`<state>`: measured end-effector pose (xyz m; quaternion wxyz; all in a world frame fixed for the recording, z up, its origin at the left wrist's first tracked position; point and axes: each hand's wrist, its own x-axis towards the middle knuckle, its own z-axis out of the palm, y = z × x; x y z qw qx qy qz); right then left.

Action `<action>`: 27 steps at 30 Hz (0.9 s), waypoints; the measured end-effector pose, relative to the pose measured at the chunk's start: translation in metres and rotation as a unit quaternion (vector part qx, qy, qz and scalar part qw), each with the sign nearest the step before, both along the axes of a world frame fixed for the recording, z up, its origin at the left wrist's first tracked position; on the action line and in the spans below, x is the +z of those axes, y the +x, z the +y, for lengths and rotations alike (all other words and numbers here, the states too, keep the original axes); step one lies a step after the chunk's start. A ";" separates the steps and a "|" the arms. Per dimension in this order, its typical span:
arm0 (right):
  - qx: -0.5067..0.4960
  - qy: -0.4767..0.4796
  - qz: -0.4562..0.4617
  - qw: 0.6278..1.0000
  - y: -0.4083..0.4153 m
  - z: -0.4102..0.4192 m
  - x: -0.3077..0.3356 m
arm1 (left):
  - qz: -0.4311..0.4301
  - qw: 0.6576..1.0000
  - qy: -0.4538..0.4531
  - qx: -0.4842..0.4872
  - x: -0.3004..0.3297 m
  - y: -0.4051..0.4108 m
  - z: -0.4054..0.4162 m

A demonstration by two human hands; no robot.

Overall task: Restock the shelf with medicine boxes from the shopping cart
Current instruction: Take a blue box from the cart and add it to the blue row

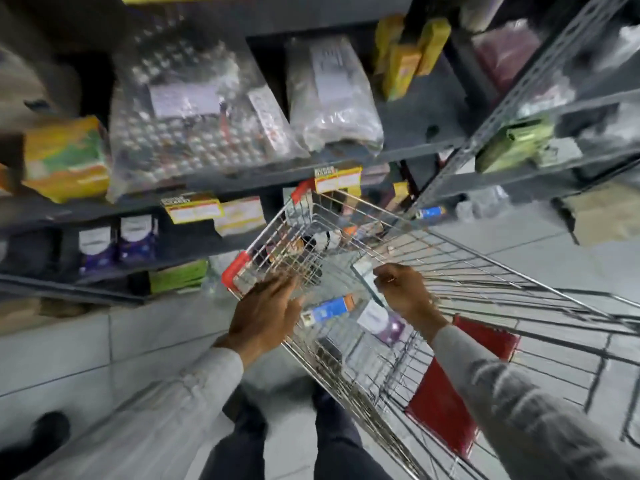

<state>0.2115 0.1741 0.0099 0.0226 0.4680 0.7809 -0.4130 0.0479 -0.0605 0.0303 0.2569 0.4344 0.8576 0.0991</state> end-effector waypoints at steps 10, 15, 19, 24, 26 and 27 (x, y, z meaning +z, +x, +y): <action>0.286 0.055 -0.133 0.947 -0.003 -0.044 -0.109 | 0.080 0.997 -0.006 -0.008 -0.028 0.006 -0.002; 0.343 0.123 -0.105 0.925 -0.015 -0.047 -0.152 | 0.084 0.996 0.004 -0.013 -0.038 0.004 -0.006; 0.367 0.152 -0.086 0.914 -0.017 -0.047 -0.169 | 0.091 0.996 0.020 -0.009 -0.042 0.003 -0.008; 0.404 0.186 -0.100 0.890 -0.021 -0.041 -0.179 | 0.083 0.996 0.037 0.005 -0.043 0.005 -0.009; 0.419 0.189 -0.107 0.882 -0.023 -0.039 -0.178 | 0.087 0.996 0.033 0.007 -0.044 0.005 -0.009; 0.425 0.188 -0.110 0.879 -0.024 -0.038 -0.176 | 0.090 0.995 0.029 0.005 -0.044 0.006 -0.009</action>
